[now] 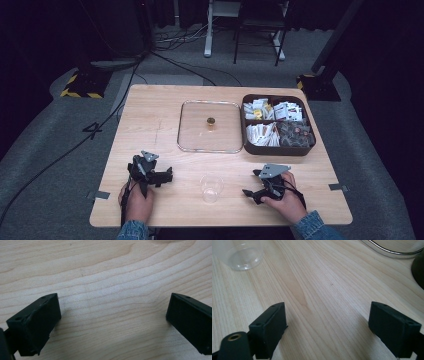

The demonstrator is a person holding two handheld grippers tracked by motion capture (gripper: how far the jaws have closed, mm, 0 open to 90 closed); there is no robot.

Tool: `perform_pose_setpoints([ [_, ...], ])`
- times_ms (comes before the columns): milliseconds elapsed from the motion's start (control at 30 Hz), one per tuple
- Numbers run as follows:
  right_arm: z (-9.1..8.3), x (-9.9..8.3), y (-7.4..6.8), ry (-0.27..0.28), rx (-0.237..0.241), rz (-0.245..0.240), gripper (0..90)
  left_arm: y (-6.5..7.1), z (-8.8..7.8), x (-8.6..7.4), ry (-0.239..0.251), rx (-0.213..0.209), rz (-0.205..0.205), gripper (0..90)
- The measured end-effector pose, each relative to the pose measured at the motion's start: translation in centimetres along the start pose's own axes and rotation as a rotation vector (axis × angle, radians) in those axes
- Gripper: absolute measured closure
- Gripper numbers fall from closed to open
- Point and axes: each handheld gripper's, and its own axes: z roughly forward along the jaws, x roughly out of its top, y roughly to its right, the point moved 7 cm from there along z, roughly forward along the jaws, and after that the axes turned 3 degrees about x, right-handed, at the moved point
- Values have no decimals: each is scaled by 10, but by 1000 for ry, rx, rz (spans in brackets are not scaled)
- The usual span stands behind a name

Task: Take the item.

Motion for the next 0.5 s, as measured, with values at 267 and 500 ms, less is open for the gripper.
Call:
perform_pose_setpoints([
  [267, 0, 0, 0, -1, 2, -1, 151, 0, 0, 0, 0, 0, 0, 0],
  [500, -1, 3, 2, -12, -7, 15, 257, 0, 0, 0, 1, 0, -2, 0],
])
